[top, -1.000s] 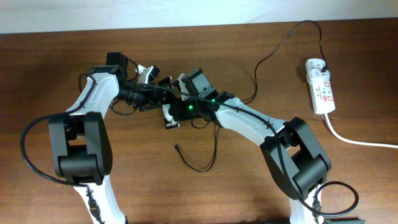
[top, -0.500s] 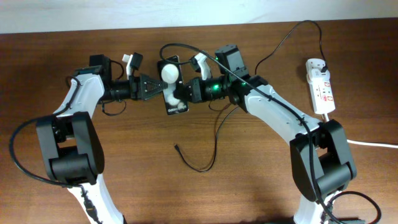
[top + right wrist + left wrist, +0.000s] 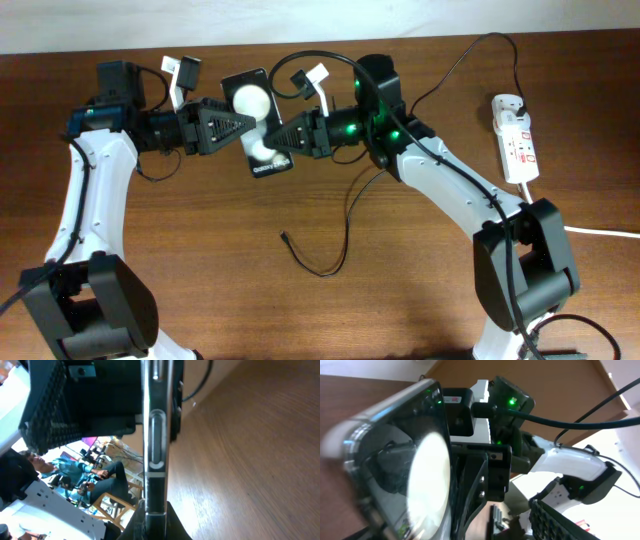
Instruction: Plug charger to phone and switch on socket
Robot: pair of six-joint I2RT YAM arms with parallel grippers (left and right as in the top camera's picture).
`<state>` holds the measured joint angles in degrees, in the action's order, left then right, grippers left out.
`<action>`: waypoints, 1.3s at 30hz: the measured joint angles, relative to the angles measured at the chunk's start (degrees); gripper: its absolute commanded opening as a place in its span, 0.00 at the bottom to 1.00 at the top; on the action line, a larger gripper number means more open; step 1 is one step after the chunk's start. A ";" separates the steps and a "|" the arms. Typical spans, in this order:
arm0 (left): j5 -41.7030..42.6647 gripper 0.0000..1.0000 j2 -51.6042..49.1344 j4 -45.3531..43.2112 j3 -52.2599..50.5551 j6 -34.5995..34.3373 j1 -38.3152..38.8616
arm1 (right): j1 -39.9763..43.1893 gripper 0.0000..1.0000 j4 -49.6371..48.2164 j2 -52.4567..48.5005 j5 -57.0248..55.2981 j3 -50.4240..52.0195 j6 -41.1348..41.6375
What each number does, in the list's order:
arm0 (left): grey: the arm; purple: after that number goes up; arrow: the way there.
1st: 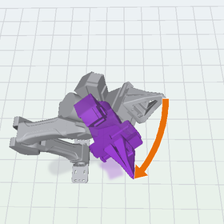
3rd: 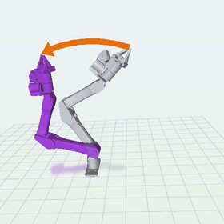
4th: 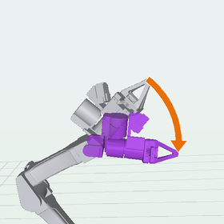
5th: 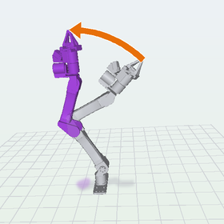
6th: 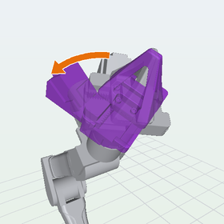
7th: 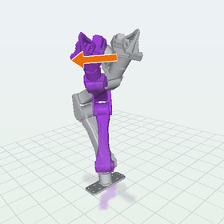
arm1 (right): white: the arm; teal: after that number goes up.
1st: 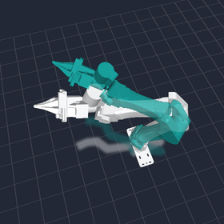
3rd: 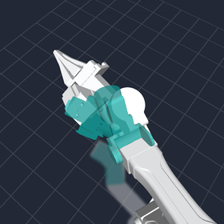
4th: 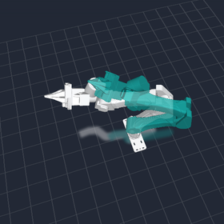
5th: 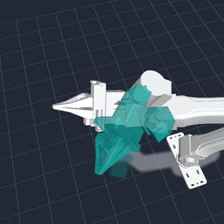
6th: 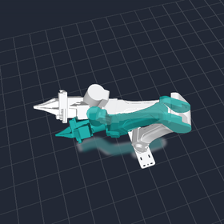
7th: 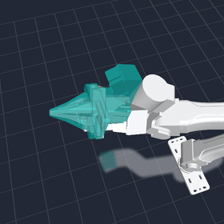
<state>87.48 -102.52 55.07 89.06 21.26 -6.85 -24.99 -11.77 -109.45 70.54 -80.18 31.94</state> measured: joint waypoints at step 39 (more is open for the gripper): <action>-7.48 0.00 -0.02 -3.63 0.63 -1.81 0.37 | -1.09 0.76 -7.56 0.22 -5.92 0.07 6.93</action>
<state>80.01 -102.54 51.44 89.69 19.44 -6.48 -26.09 -19.33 -109.23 64.62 -80.12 38.87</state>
